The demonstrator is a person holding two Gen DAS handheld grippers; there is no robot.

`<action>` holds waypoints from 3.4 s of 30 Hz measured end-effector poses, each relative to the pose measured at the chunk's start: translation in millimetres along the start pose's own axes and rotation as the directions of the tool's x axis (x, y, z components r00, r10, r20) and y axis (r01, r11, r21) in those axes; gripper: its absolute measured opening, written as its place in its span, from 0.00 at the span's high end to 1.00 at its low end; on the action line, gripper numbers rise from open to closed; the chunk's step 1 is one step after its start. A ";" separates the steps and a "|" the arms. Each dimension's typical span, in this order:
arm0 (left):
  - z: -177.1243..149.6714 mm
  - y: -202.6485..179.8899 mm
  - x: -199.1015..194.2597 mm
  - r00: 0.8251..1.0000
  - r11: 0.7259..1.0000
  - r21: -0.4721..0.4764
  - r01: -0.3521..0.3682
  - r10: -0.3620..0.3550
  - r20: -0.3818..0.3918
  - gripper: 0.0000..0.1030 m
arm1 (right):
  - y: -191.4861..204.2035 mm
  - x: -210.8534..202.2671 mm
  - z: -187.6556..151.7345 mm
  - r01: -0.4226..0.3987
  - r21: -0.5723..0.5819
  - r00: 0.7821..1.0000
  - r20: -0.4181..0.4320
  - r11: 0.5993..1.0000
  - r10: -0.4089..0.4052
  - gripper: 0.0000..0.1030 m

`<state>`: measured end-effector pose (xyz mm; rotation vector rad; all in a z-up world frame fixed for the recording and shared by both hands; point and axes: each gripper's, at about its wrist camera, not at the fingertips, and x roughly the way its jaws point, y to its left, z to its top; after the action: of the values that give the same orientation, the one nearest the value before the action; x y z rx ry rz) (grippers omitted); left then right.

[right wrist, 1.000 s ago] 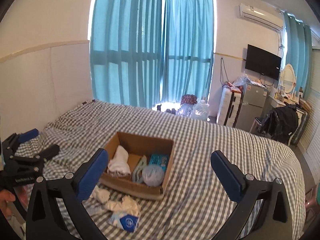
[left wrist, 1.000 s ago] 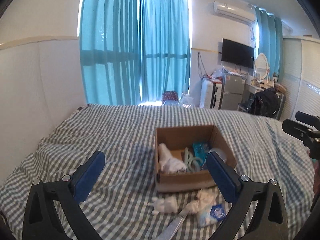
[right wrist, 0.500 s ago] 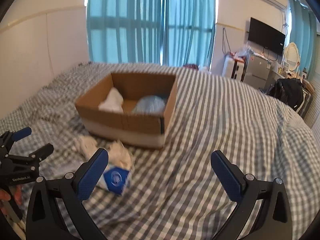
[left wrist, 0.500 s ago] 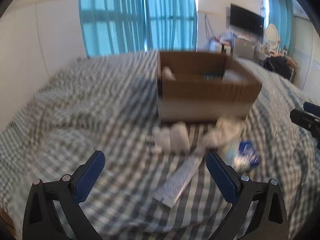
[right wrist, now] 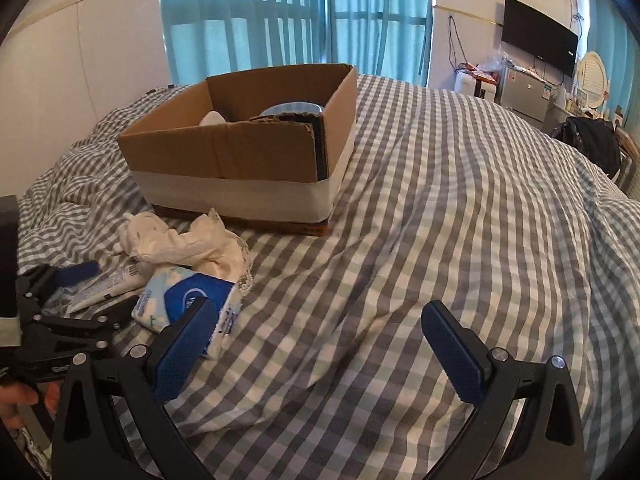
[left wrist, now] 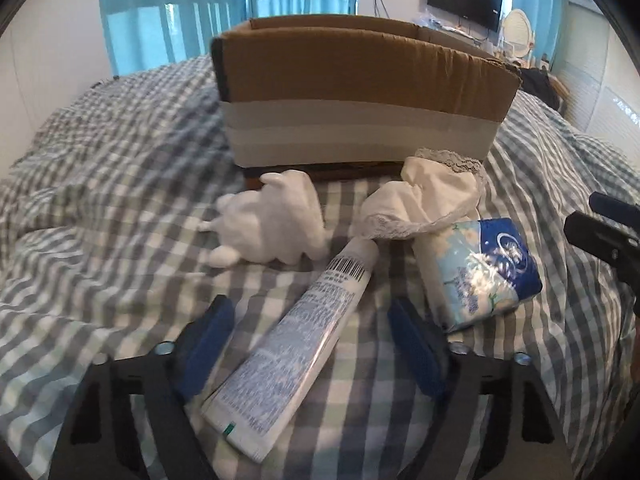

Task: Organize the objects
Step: 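Grasp the white toothpaste tube with the left tool, then grasp the blue Vinda tissue pack with the right tool, then carry the toothpaste tube and tissue pack over the box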

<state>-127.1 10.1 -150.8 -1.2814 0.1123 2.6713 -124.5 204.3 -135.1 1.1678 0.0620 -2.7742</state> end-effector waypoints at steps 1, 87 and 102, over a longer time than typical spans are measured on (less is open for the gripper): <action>0.2 0.1 1.0 1.000 1.000 -0.004 0.014 -0.014 -0.002 0.33 | 0.8 0.3 0.1 -0.002 0.000 1.000 -0.002 1.000 0.002 0.00; 216.2 12.2 -64.4 0.959 0.998 -0.009 0.065 -0.060 0.278 0.80 | 33.4 -42.2 197.1 -0.069 -0.120 0.966 0.239 0.990 0.096 0.26; 228.1 9.9 38.9 0.982 0.998 0.024 0.062 -0.065 0.178 0.80 | 10.8 92.9 233.6 -0.090 -0.060 0.987 0.128 0.994 0.097 0.26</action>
<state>-327.6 38.1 -38.3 -1.0154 0.0697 2.7083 -353.0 163.2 -38.0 0.9487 0.0665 -2.7408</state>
